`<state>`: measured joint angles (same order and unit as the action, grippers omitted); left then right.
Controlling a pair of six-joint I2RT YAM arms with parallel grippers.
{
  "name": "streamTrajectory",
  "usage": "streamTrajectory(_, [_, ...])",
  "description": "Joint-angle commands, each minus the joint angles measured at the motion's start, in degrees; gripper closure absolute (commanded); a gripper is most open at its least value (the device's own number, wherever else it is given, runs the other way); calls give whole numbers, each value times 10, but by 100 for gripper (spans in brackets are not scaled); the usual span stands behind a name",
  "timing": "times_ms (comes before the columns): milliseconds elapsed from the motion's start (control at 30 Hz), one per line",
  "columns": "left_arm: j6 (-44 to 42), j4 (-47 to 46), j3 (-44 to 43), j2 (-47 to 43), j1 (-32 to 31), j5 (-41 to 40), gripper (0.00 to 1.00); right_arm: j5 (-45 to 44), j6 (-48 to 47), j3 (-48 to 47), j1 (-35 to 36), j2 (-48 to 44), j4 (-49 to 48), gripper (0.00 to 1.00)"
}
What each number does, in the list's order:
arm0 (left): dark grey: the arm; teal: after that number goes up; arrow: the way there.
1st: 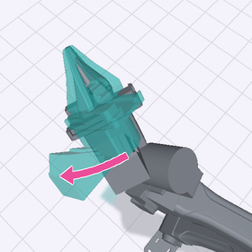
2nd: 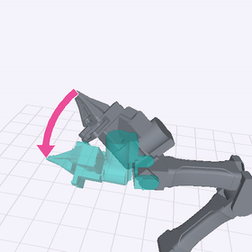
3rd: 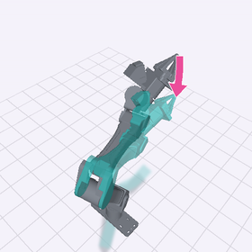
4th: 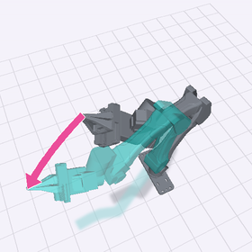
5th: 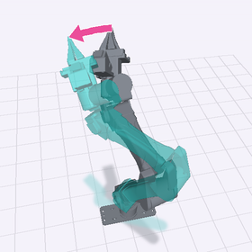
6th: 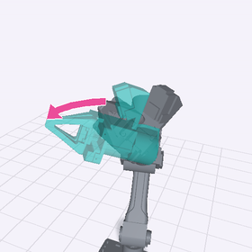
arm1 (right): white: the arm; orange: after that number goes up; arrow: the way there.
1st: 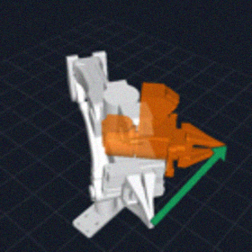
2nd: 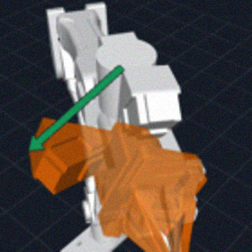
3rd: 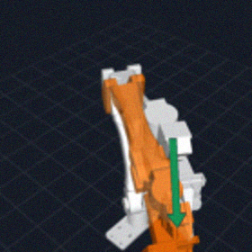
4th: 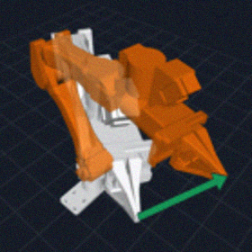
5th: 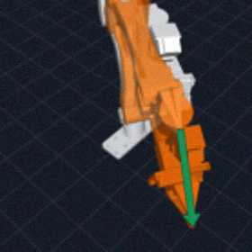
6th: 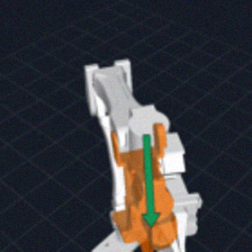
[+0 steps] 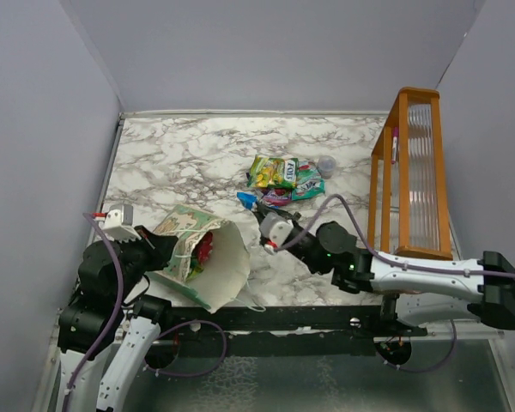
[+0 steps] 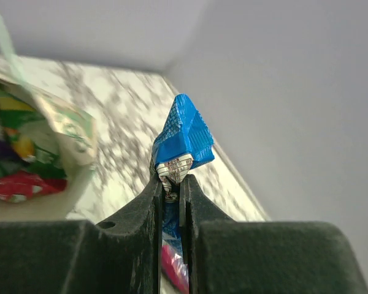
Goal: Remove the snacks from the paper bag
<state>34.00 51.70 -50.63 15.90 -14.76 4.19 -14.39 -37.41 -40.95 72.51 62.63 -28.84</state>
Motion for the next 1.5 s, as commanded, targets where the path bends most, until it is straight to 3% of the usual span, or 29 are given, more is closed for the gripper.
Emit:
streamTrajectory(0, [1,0,25,-9,-2,35,100,-226,129,-69,-30,88,28,88])
streamTrajectory(200, [0,-17,44,-1,-3,55,100,-162,309,-152,-149,162,212,91])
streamTrajectory(367, [-5,-26,53,-1,-3,61,100,-85,424,-312,-272,258,447,99])
streamTrajectory(433, [-7,-30,61,-5,-3,63,100,-50,446,-352,-312,286,489,99])
streamTrajectory(733, [-1,-29,49,-14,-3,68,100,188,533,-385,-469,363,495,96])
streamTrajectory(900, [-5,-21,24,-12,-3,60,100,153,525,-360,-479,393,425,95])
streamTrajectory(1167, [-10,-15,-4,-7,-3,62,100,190,546,-384,-486,440,436,78])
streamTrajectory(1467, [-17,-18,4,-39,-3,62,100,151,495,-405,-486,423,473,37])
